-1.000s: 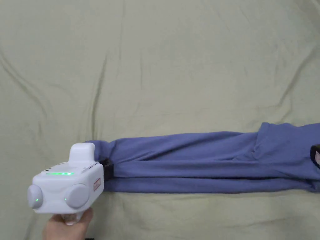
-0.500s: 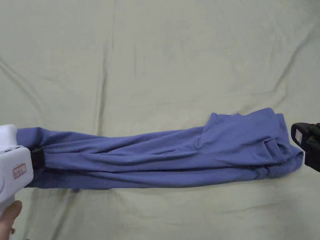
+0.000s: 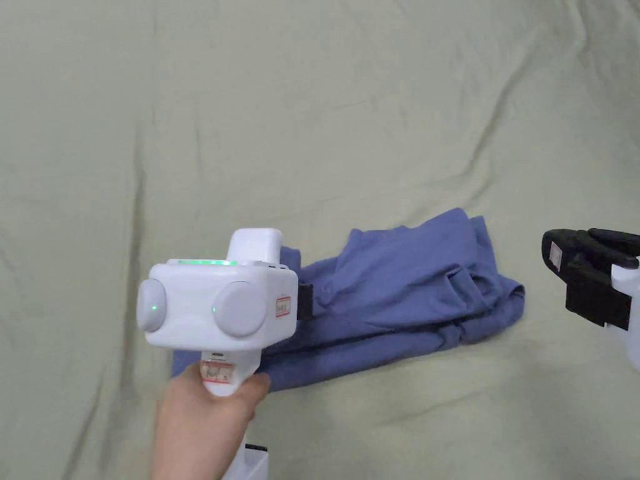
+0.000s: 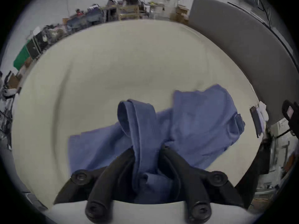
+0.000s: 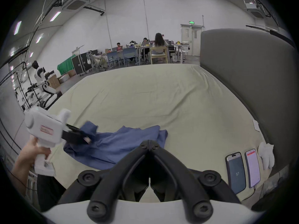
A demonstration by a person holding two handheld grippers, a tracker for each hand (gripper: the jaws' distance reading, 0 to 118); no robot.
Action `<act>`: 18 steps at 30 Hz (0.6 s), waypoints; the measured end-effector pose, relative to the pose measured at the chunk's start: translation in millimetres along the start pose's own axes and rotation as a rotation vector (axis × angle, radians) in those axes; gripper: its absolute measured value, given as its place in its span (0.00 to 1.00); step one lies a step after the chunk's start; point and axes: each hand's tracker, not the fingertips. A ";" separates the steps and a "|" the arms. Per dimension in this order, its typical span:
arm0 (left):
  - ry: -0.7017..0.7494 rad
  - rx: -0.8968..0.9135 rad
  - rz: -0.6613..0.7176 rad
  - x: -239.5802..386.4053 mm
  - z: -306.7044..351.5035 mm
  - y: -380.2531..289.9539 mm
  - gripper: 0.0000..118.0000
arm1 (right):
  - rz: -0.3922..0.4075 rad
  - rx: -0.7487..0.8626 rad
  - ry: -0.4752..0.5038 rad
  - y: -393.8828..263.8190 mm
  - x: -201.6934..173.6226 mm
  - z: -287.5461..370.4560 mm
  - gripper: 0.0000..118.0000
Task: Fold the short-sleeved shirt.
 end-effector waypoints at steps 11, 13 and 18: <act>-0.198 0.241 0.246 -69.9 126.0 -0.5 0.75 | -0.071 -0.023 -0.032 -14.6 24.0 3.0 0.02; -0.127 0.345 0.243 -84.9 143.0 -11.2 0.72 | -0.077 -0.022 -0.022 -15.0 23.4 1.6 0.02; 0.028 0.044 0.037 -57.5 77.3 -15.6 0.00 | -0.055 -0.042 -0.021 -16.1 17.5 -3.7 0.02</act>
